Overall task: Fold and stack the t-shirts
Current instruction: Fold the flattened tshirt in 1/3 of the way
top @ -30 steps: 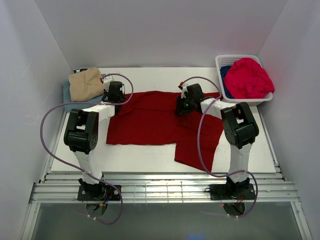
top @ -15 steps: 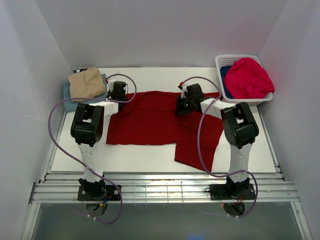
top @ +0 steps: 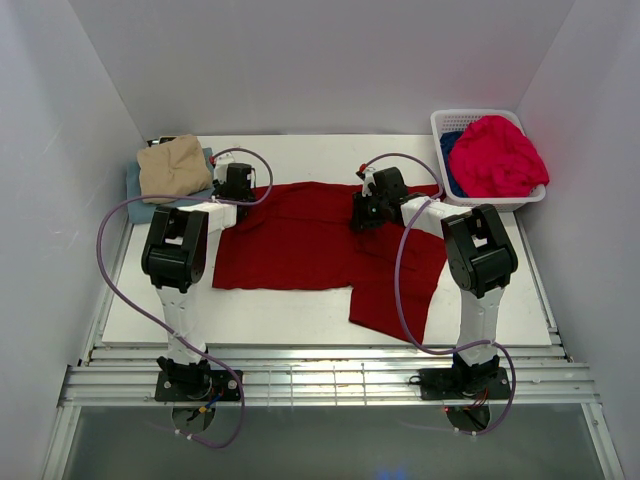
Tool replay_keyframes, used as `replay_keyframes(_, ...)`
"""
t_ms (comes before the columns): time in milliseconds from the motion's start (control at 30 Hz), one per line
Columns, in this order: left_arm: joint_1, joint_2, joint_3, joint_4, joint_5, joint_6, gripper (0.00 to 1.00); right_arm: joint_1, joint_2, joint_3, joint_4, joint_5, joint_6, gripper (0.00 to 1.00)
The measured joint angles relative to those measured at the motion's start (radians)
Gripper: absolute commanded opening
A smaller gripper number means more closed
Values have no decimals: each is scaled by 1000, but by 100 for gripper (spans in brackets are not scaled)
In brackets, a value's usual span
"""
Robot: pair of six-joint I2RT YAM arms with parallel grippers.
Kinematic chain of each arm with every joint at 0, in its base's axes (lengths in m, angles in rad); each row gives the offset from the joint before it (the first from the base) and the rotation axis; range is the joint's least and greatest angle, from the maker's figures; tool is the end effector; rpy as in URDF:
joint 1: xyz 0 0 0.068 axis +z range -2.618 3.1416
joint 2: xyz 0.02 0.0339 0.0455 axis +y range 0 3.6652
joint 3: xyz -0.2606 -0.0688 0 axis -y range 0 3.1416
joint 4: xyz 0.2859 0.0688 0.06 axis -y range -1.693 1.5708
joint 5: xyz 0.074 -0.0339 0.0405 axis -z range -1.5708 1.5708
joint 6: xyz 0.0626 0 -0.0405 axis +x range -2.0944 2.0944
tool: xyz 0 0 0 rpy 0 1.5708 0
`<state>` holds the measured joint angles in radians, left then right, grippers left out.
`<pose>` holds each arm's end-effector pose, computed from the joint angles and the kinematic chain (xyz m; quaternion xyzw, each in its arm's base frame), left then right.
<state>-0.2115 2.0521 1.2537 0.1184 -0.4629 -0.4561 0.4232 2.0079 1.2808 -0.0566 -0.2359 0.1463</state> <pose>0.4793 -0.0743 0.0998 -0.2052 0.8598 0.0582 0.4640 0.4310 0.2102 0.1092 -0.1713 0.9021 0.2113 0.3349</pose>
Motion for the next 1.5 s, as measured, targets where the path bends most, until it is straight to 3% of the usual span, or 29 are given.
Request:
replay_keyframes(267, 0, 31, 14, -4, -11, 0, 48, 0, 0, 0, 0, 1, 0, 36)
replay_keyframes(500, 0, 45, 31, -9, -26, 3, 29, 0, 0, 0, 0, 1, 0, 36)
replay_keyframes(667, 0, 67, 66, -18, -30, 5, 25, 0, 0, -1, 0, 1, 0, 36)
replay_keyframes(1167, 5, 97, 126, -34, -55, 46, 22, 1, 0, -1, 0, 2, 0, 36)
replay_keyframes(1500, 21, 153, 243, -43, -73, 87, 23, 1, 0, -1, -1, 5, 0, 36)
